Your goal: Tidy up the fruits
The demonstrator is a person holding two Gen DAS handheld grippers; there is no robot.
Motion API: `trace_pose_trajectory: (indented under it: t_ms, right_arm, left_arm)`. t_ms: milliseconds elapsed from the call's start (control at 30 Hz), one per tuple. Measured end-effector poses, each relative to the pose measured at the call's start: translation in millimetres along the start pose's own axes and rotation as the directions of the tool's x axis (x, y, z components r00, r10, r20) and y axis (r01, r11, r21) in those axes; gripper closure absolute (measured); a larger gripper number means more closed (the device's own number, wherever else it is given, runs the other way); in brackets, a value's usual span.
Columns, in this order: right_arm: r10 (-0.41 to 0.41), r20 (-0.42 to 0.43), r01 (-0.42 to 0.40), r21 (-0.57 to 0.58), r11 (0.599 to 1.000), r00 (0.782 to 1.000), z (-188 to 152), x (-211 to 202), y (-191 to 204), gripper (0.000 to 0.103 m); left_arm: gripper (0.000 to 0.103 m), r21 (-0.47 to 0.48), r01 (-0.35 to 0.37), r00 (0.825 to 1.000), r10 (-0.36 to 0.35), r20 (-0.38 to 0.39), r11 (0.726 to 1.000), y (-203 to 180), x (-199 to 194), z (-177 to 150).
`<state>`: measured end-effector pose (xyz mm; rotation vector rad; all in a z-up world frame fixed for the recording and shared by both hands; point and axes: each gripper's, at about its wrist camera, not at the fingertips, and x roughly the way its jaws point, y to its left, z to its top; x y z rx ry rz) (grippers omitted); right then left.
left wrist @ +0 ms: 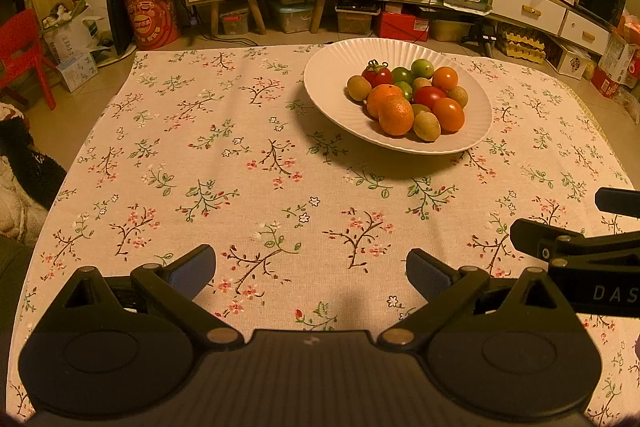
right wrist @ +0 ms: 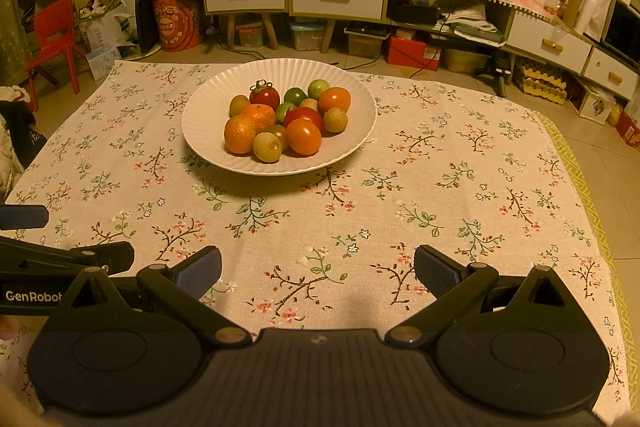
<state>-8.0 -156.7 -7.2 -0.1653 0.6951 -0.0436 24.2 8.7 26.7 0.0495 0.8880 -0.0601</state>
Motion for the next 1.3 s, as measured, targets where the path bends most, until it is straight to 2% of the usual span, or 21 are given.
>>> trace_pose_trajectory:
  t_ms: [1300]
  right_arm:
    - [0.003, -0.003, -0.003, -0.003, 1.000, 1.000, -2.6, 0.8, 1.7, 0.000]
  left_arm:
    - [0.004, 0.008, -0.010, 1.000, 0.010, 0.008, 1.000, 1.2, 0.1, -2.4]
